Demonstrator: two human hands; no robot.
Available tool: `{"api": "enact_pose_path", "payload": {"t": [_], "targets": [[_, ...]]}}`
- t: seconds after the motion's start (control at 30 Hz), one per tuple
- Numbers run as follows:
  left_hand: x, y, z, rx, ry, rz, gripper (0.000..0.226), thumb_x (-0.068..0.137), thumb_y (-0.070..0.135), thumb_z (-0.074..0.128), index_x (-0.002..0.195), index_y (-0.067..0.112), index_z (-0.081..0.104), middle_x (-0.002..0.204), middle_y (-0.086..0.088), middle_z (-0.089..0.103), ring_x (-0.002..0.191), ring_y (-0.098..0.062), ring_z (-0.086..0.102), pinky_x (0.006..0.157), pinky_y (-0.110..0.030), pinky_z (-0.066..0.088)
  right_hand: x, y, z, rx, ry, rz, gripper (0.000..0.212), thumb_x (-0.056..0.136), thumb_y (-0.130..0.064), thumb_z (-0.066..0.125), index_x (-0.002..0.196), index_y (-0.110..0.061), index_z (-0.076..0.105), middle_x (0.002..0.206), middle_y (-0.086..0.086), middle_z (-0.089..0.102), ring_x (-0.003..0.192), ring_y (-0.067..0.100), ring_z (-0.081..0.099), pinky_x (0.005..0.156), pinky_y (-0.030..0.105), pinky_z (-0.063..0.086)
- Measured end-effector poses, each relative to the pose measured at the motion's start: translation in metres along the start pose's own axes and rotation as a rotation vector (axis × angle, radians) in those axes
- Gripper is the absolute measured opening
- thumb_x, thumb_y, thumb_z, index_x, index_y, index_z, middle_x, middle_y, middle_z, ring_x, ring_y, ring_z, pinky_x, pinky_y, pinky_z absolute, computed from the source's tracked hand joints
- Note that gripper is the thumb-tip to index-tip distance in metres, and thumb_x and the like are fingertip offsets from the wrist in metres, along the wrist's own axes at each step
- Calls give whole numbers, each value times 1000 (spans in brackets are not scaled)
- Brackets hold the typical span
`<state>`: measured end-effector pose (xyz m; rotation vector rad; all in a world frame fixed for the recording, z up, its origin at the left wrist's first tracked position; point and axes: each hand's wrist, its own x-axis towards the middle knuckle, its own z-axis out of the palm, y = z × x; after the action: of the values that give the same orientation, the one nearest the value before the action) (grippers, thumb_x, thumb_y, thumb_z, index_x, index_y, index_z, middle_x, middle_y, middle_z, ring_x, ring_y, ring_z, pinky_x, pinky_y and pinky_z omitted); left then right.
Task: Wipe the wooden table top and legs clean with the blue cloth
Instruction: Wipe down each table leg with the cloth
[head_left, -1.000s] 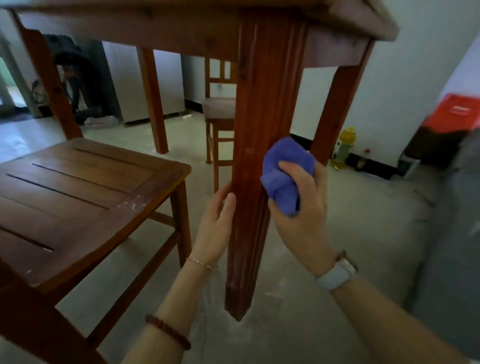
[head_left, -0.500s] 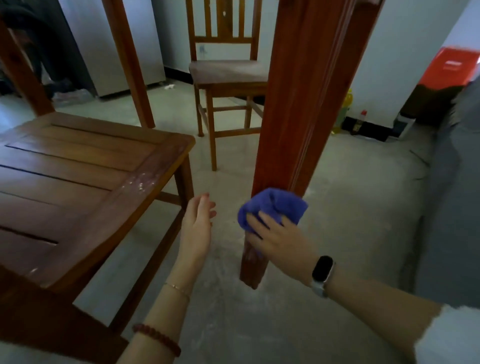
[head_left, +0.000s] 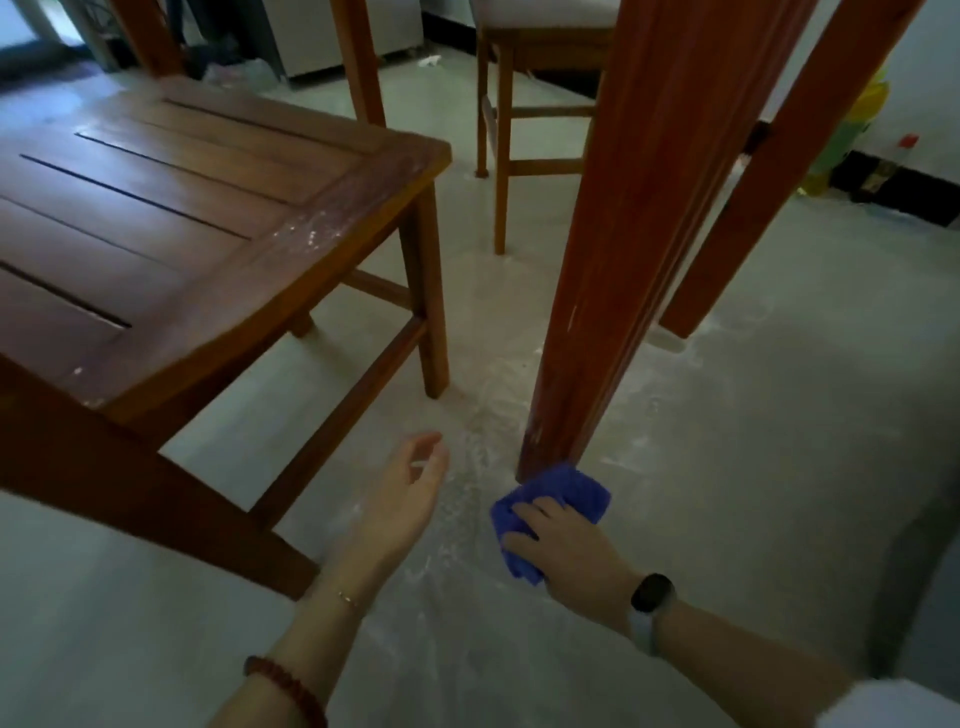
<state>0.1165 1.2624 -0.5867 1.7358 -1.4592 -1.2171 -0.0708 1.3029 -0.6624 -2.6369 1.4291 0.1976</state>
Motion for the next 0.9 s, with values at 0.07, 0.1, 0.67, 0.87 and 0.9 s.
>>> {"api": "enact_pose_path", "payload": {"t": [0.07,0.1,0.67,0.87,0.9], "targets": [[-8,2,6,103,-76,-20,33,94,35,44,126,26,44,122,7,49,99,-5,49,70,-13,39,-20,2,-19,56,369,-50,44,64,-16,68,104,-21,52,113,15,57,94,30,50,64,37,53],[-10,7,6,122,-90,-32,34,94,35,45,126,26,44,120,8,48,98,-3,48,66,-10,36,-26,5,-36,56,502,-66,43,65,-15,68,105,-20,52,114,16,56,94,30,47,64,38,53],[32,-8,-8,17,-59,-44,28,94,27,45,121,22,49,122,-2,52,111,-19,53,97,-39,46,35,32,21,48,-376,-253,19,94,-19,46,109,-11,54,109,17,54,89,29,49,74,40,36],[29,-36,11,-97,-387,-27,40,91,33,50,130,30,42,132,8,43,122,-10,41,99,-28,38,-3,11,4,697,71,85,35,88,-1,46,116,-23,52,118,3,53,111,9,47,95,19,34],[28,-35,15,-113,-475,4,43,89,34,51,131,33,40,130,13,41,123,-7,37,98,-25,36,-4,8,-10,900,173,151,37,88,-1,46,114,-27,50,117,-5,52,108,-8,46,95,9,32]]}}
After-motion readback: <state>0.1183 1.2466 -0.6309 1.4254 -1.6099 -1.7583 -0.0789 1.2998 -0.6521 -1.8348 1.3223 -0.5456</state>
